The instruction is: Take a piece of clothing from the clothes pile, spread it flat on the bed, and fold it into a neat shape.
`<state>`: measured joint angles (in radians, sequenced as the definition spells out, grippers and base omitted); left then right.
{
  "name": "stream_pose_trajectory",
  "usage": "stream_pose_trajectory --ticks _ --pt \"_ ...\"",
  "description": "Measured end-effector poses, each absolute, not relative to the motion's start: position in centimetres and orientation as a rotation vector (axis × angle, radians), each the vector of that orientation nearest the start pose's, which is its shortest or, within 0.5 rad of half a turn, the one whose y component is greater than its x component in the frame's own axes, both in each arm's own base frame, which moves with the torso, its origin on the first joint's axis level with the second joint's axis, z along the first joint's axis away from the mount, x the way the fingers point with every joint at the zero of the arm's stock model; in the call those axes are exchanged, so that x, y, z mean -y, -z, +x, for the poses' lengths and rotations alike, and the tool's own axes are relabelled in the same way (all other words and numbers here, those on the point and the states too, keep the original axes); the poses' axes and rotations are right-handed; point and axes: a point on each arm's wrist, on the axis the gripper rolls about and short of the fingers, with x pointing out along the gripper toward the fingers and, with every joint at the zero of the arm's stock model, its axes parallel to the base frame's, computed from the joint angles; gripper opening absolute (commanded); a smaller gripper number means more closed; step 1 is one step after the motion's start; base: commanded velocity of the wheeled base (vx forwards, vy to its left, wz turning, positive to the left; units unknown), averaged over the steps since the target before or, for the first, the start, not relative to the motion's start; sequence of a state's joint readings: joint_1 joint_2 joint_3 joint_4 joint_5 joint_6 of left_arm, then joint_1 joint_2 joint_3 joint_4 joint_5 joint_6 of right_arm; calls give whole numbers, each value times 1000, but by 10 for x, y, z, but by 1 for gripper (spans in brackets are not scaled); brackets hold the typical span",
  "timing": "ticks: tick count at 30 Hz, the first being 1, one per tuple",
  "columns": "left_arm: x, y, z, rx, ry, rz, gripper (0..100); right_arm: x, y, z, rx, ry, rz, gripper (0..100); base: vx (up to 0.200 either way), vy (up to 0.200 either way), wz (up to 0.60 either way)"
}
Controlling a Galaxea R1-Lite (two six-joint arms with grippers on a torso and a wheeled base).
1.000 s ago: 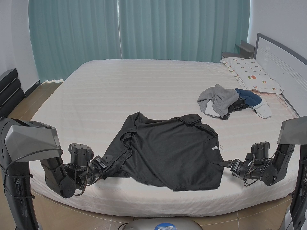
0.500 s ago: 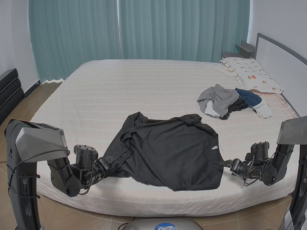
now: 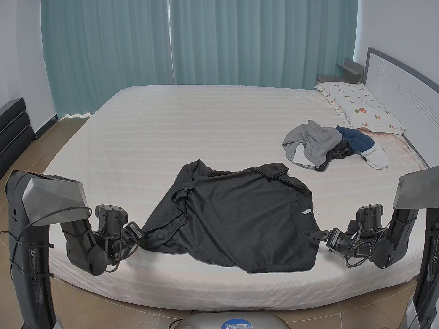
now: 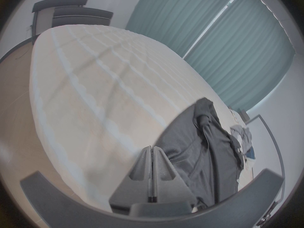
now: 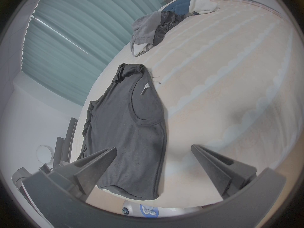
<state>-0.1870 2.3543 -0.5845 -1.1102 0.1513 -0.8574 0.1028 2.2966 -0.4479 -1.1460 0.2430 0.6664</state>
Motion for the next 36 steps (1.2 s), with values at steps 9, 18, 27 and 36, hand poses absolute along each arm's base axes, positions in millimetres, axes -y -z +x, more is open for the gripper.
stream_pose_trajectory --ticks 9,18,27,36 --pt "38 34 329 -616 -307 -735 0 -46 35 318 -724 -119 675 100 0 0 0" --pt "38 33 330 -617 -301 -744 0 -51 47 335 -717 -111 662 0 0 0 0" --pt "39 34 329 -621 -299 -749 0 -55 43 367 -611 -101 656 0 0 0 0" --pt "39 34 331 -612 -303 -773 0 -58 34 416 -422 -75 651 0 0 0 0"
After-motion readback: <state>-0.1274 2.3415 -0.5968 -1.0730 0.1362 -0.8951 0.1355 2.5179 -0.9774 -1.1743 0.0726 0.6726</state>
